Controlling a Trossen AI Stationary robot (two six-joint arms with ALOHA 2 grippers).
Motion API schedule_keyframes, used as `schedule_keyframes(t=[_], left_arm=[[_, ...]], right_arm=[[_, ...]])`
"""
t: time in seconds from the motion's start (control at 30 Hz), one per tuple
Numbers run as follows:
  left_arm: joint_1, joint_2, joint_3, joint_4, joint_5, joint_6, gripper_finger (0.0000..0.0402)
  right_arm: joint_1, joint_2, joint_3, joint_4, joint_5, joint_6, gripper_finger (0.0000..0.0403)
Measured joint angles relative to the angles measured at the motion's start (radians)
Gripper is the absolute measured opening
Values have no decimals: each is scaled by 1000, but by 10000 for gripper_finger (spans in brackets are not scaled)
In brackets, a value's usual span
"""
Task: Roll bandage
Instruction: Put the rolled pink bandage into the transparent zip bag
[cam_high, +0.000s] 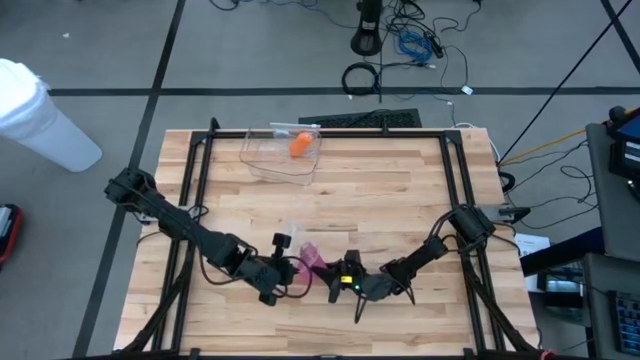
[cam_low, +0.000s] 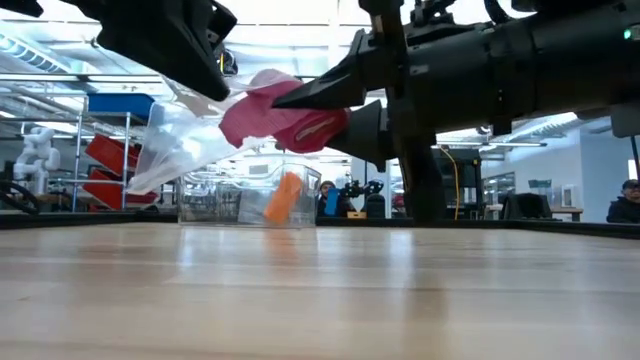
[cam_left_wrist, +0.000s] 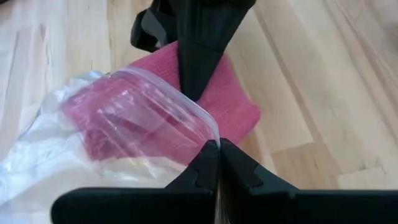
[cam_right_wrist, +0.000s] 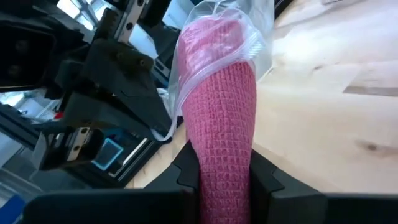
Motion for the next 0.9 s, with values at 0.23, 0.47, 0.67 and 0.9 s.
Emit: schedule_keyframes(t=[0.23,0.47,0.67,0.9], left_arm=[[2,0,-1,96,-45,-4,10],[7,0,-1,167,-186,-4,10],[9,0,-1,166,-181,-43,10],[9,0,-2,159,-71,-56,10]], right_arm=[[-36,0,7,3,-175,-11,54],[-50,0,7,-33,-248,-53,54],[-49,0,7,-86,-218,-140,54],[-53,0,8,-115,-173,-167,53]])
